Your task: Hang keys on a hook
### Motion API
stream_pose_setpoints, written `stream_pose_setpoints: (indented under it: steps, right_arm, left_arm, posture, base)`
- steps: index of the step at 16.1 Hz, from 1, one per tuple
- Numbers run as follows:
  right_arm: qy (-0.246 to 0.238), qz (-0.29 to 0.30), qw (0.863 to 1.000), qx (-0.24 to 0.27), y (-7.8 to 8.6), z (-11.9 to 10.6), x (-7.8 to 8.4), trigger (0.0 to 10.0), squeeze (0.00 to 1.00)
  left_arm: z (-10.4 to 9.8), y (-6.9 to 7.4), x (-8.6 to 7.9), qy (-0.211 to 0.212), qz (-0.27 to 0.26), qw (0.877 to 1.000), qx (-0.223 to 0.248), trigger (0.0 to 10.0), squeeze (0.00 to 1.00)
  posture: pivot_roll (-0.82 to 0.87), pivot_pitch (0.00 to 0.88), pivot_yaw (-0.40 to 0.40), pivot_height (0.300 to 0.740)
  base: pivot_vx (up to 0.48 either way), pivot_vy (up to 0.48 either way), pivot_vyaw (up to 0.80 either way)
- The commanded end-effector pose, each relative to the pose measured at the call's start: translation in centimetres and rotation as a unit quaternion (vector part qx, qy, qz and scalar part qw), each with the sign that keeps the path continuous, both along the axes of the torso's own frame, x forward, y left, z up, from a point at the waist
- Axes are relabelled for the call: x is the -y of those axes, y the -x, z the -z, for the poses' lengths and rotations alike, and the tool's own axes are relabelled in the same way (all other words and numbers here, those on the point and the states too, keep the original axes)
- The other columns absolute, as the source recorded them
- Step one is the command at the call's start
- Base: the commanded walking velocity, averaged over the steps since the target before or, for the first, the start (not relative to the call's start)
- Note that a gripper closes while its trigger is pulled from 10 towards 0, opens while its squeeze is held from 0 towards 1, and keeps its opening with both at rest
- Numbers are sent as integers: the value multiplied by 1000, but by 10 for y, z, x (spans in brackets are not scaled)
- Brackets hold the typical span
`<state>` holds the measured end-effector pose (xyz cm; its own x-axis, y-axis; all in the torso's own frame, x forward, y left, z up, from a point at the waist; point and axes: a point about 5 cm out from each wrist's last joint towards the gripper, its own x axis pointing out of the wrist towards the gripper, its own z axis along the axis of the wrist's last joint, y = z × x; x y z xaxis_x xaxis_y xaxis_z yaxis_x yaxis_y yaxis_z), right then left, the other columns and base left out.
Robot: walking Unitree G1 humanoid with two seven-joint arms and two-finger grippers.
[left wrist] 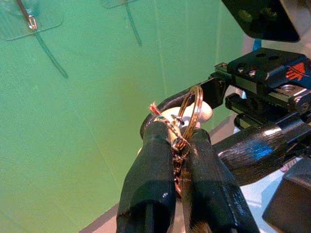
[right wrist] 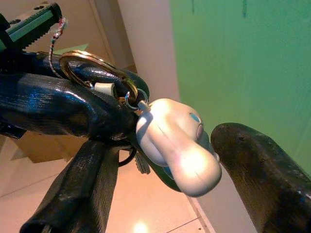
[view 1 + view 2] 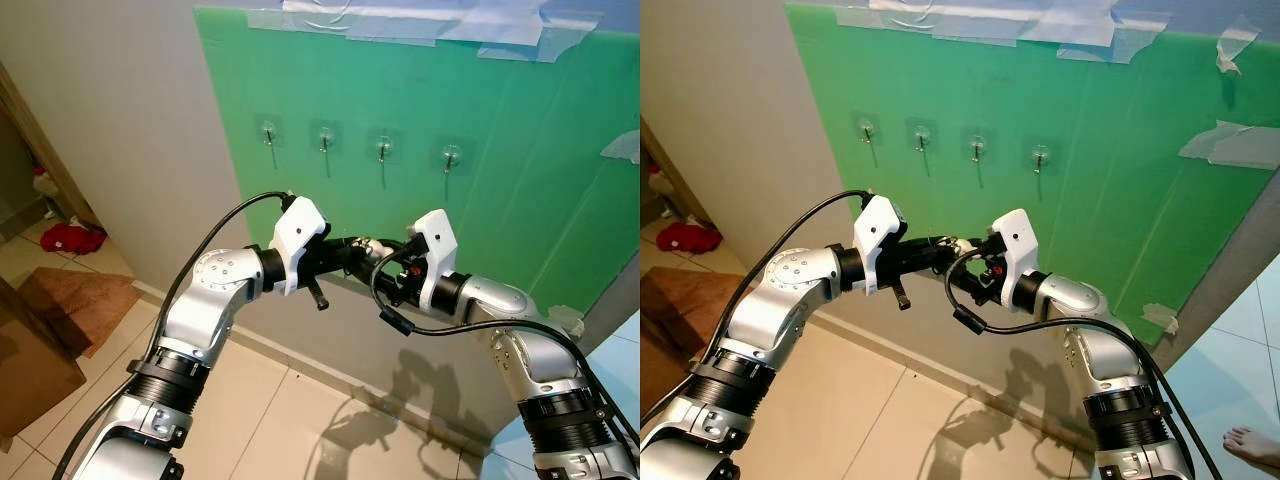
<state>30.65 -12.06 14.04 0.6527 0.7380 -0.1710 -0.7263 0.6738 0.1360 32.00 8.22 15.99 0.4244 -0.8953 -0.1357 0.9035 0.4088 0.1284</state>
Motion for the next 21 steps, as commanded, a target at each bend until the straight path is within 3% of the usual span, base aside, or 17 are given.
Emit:
stream_pose_setpoints:
  steps: [1,9,12,20,21]
  right_arm:
    - [-44,-45,995,73,2,-31,-19,0,0]
    - [-42,-56,994,88,4,-32,-15,0,0]
    - [-46,-60,993,94,4,-34,-15,0,0]
    - [-48,-50,993,92,5,-30,-12,0,0]
    - [-48,-49,994,91,5,-29,-11,0,0]
  left_arm:
    - [17,15,19,-17,68,997,-40,0,0]
    - [21,0,5,-59,68,993,-71,0,0]
    - [14,-8,5,-68,69,993,-61,0,0]
    - [19,-10,3,-76,47,995,-40,0,0]
    - [20,-10,2,-76,32,996,-36,2196,0]
  posture:
    - [-89,0,86,740]
    - [-85,0,83,740]
    - [-91,0,90,740]
    - [-91,0,92,740]
    - [-91,0,92,740]
  base:
    - [0,0,0]
    - [0,0,0]
    - [0,0,0]
    - [0,0,0]
    - [0,0,0]
